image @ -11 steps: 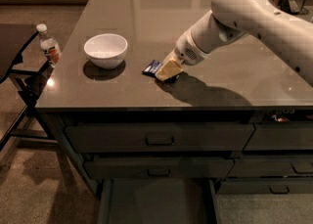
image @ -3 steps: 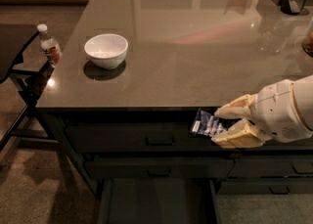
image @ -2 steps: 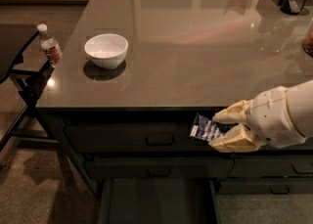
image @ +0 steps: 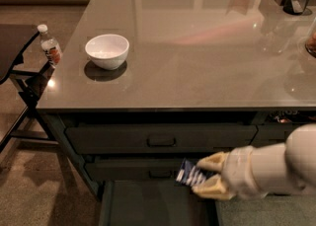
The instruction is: Place rxbar blueberry into bottom drawer
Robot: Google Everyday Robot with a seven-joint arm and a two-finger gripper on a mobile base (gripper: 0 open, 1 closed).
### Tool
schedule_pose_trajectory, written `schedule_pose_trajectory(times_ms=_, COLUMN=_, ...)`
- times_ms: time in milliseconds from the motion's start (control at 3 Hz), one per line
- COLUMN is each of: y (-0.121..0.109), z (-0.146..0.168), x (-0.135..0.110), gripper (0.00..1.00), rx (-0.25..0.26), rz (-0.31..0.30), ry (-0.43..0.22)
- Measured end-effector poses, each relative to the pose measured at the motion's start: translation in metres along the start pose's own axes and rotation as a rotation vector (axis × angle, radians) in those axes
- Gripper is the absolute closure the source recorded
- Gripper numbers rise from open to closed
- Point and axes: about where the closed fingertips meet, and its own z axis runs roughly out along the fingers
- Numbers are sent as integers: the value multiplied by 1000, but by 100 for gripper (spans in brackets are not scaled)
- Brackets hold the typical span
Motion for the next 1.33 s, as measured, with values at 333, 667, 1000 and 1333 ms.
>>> schedule_pose_trajectory(times_ms=333, y=25, z=50, x=47, gripper=100, rx=16, rz=25, ry=-41)
schedule_pose_trajectory(times_ms=667, y=10, z=89, x=87, gripper=100, rx=82, rz=67, ry=-90)
schedule_pose_trajectory(times_ms=1000, y=4, z=104, x=98, gripper=100, rx=99, rz=97, ry=-108)
schedule_pose_trajectory(times_ms=1333, y=4, z=104, x=98, gripper=100, rx=99, rz=97, ry=-108)
